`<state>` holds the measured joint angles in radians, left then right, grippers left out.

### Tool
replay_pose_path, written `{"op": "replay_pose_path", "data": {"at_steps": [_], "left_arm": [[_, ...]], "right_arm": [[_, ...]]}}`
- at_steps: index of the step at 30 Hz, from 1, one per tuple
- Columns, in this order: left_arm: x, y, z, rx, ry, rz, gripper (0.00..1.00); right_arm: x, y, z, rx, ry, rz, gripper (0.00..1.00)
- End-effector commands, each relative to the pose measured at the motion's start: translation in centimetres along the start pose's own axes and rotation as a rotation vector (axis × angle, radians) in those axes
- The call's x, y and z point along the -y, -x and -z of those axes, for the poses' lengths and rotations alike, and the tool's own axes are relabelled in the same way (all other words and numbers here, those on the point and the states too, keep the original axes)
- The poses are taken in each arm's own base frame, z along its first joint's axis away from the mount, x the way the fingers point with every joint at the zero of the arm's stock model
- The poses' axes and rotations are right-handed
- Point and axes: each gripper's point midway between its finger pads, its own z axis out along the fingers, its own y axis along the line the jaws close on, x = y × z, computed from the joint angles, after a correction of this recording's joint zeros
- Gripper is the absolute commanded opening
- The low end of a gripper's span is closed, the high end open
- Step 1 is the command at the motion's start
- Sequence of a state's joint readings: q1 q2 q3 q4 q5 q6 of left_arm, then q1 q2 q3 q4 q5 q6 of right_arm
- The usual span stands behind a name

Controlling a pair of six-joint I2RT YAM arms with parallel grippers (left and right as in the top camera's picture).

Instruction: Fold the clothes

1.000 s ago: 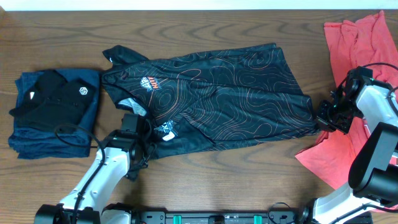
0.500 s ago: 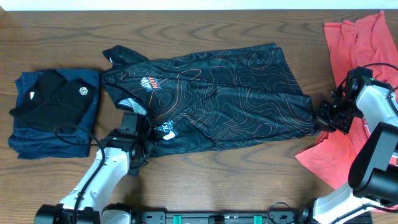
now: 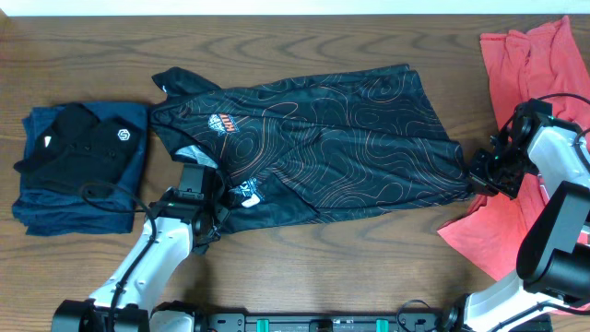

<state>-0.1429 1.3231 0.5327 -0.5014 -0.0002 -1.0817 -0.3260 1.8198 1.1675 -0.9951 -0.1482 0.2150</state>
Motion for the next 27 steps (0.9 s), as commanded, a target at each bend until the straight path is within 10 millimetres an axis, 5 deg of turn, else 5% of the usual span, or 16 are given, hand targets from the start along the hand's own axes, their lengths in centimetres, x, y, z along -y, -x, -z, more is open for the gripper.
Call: {"op": "replay_pose_path", "data": {"at_steps": [1, 8, 19, 27], "left_arm": [[-1.8, -1.1, -1.4, -0.048, 0.071, 0.02, 0.6], [-3.2, -1.9, -2.4, -0.08, 0.141, 0.049, 0.6], [-2.9, -2.3, -2.1, -0.105, 0.119, -0.016, 0.1], [-2.6, -2.0, 0.0, -0.089, 0.071, -0.13, 0.06]], "right_arm": [[0.2, 0.7, 0.9, 0.036, -0.002, 0.011, 0.01], [0.2, 0.7, 0.9, 0.036, -0.003, 0.011, 0.01], [0.3, 0.8, 1.0, 0.041, -0.008, 0.011, 0.01], [0.3, 0.8, 1.0, 0.041, -0.008, 0.011, 0.01]]}}
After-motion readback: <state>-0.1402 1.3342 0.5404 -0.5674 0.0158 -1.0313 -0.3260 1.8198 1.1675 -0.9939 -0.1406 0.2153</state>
